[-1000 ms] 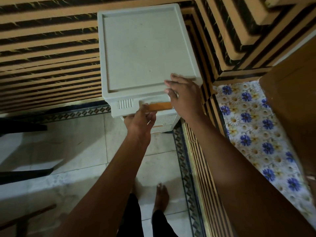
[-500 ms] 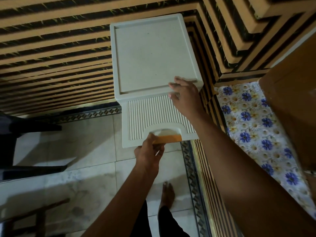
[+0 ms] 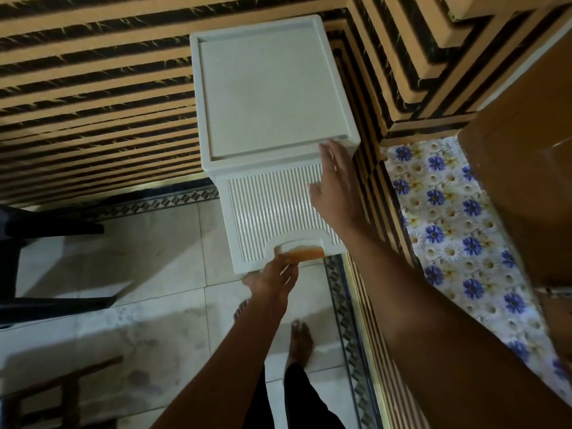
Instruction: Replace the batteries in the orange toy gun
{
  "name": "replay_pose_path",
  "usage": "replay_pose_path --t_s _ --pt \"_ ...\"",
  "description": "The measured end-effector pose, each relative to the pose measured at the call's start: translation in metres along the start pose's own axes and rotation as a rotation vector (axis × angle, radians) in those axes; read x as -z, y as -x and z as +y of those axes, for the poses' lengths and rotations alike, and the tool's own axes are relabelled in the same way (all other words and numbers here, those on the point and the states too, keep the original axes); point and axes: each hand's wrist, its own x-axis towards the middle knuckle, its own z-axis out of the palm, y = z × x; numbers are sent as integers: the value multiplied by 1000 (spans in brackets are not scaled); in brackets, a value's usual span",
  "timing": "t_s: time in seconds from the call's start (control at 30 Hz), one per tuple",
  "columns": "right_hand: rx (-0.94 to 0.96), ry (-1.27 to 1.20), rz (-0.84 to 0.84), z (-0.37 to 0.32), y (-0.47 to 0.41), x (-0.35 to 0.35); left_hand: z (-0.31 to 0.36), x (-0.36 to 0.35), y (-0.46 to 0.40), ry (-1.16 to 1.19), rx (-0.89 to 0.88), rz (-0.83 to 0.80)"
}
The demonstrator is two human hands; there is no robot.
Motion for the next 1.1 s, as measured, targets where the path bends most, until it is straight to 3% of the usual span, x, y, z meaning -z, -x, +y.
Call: replay_pose_path --t_s 0.13,0.2,0.27,0.37,0.47,0.6,0.97,1.1 --pt "-250 -38 120 12 32 -21 9 -7 -27 -94 -55 124" --pt "-405 -98 56 19 42 -30 12 -12 -40 -179 -136 144" --pt "-481 -173 -50 29 47 -45 13 -19 -60 -95 -128 147" --pt "-514 -259 -82 44 46 -63 26 -30 -79 -184 -156 96" --pt "-558 -328 -96 55 40 -79 41 -35 -102 -457 -249 86" --pt "-610 -470 -106 68 29 -93 60 -42 -128 -577 -337 81" --pt "-735 -552 -16 73 -8 -114 95 -76 -148 -535 -383 -111" --pt "-758 -490 -137 72 -15 -123 93 -80 -148 -513 -359 -109"
